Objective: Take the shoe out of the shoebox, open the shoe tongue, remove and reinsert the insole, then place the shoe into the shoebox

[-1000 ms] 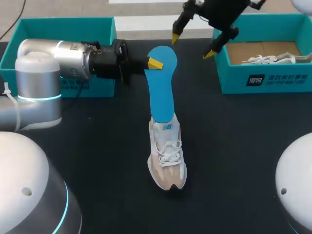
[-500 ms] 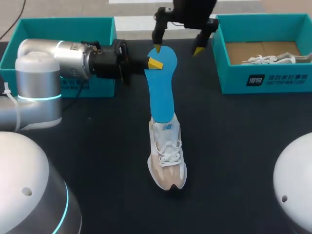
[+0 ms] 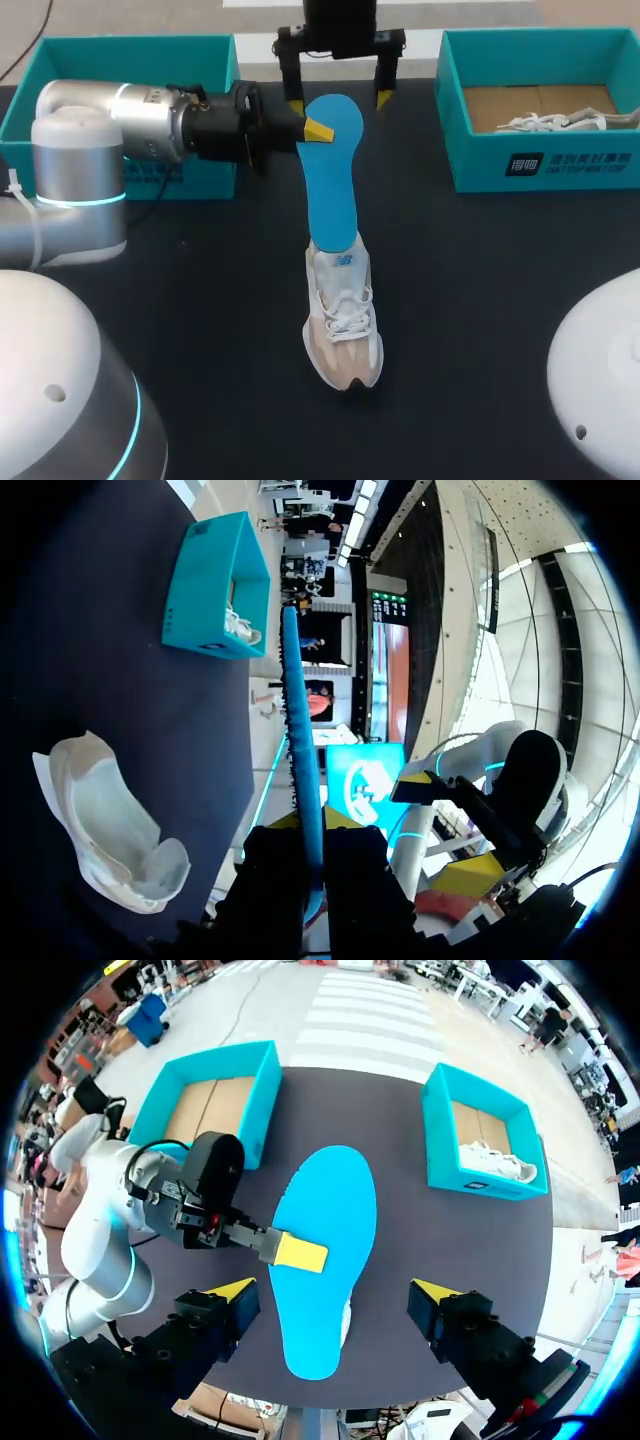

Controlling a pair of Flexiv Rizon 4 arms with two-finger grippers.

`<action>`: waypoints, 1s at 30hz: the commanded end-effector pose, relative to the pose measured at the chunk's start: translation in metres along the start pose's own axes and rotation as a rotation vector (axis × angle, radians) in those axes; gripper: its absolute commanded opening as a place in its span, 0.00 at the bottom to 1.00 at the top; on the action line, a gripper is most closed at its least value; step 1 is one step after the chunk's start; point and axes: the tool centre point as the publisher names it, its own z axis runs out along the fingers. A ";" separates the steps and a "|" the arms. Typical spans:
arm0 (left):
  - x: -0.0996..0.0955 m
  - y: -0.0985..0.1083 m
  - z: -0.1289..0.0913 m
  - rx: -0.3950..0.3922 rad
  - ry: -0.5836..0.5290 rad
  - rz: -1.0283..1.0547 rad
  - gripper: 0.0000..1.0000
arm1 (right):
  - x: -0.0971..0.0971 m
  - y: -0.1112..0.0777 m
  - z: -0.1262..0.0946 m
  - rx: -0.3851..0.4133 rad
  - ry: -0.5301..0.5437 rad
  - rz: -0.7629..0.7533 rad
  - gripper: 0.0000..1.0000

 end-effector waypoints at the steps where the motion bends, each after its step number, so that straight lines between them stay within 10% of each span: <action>1: -0.001 0.000 0.000 0.000 0.001 0.001 0.00 | 0.005 0.001 -0.001 -0.002 -0.135 0.000 1.00; 30: -0.001 0.000 0.000 0.000 0.001 0.001 0.00 | 0.005 0.000 -0.002 -0.015 -0.093 -0.001 1.00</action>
